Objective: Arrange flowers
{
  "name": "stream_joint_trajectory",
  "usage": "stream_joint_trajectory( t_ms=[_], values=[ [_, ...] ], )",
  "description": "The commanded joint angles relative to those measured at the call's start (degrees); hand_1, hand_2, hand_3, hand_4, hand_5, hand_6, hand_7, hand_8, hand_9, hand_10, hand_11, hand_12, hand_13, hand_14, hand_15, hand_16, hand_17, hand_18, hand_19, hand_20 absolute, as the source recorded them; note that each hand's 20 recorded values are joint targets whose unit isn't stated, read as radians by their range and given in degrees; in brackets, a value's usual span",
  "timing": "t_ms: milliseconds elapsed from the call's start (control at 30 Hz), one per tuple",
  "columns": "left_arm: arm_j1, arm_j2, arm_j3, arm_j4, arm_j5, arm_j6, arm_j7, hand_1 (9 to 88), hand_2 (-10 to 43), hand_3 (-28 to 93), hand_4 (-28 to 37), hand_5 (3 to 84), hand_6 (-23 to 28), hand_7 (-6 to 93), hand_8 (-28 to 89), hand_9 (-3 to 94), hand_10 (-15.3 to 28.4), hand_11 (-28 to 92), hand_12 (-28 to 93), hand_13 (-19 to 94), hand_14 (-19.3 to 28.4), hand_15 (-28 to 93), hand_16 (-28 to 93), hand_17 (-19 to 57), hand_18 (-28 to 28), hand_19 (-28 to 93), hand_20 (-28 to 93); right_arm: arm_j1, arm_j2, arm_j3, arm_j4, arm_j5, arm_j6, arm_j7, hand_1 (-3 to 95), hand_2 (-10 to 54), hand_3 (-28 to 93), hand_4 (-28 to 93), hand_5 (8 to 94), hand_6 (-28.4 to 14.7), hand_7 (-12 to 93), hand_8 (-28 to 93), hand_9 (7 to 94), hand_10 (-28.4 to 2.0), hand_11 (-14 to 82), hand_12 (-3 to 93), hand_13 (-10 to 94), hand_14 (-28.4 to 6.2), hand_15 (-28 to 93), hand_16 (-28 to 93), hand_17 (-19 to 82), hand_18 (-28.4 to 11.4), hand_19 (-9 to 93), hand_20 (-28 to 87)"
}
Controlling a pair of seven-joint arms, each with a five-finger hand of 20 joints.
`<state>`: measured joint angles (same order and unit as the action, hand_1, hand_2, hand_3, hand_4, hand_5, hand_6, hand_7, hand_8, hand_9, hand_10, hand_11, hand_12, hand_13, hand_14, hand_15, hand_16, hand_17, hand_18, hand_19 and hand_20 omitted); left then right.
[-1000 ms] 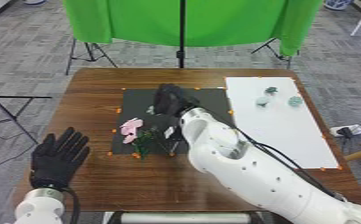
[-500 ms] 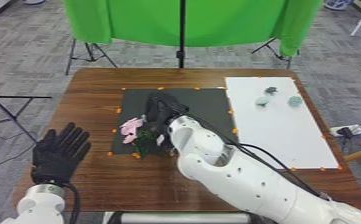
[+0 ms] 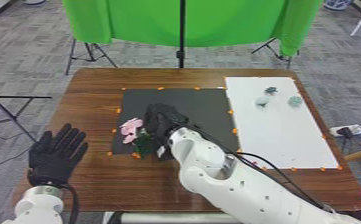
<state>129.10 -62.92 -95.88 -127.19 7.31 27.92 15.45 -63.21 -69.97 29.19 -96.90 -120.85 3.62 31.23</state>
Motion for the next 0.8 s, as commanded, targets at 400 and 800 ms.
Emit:
stream_joint_trajectory(
  t_ms=[400,800],
  values=[
    [1.97,-0.93,-0.02,-0.42,-0.94,0.86,0.61,27.2,18.2,77,-28.3,47.5,9.9,16.4,-10,40.0,15.7,25,11,30,15.1,42,-7,-5.4,13.4,33,16,-2.94,3.11,4.57,-5.22,-0.43,-1.28,0.09,57.1,-9.5,74,-28,65.2,-3.0,16,-12,64.2,-14.7,14.3,14.8,62,-10.3,36,29,24,-22.4,76,33],
    [0.15,-0.06,1.29,0.23,-0.98,1.19,0.20,27.2,18.4,76,-28.3,47.5,9.9,16.5,-10,40.0,15.6,25,11,30,15.1,42,-7,-5.3,13.3,33,16,-0.96,0.10,1.97,-2.85,-5.87,-9.44,-2.71,85.4,-9.5,-1,-14,70.3,-0.6,16,-8,64.0,-14.7,40.7,37.5,52,-15.8,73,33,24,-21.9,78,46]
  ],
)
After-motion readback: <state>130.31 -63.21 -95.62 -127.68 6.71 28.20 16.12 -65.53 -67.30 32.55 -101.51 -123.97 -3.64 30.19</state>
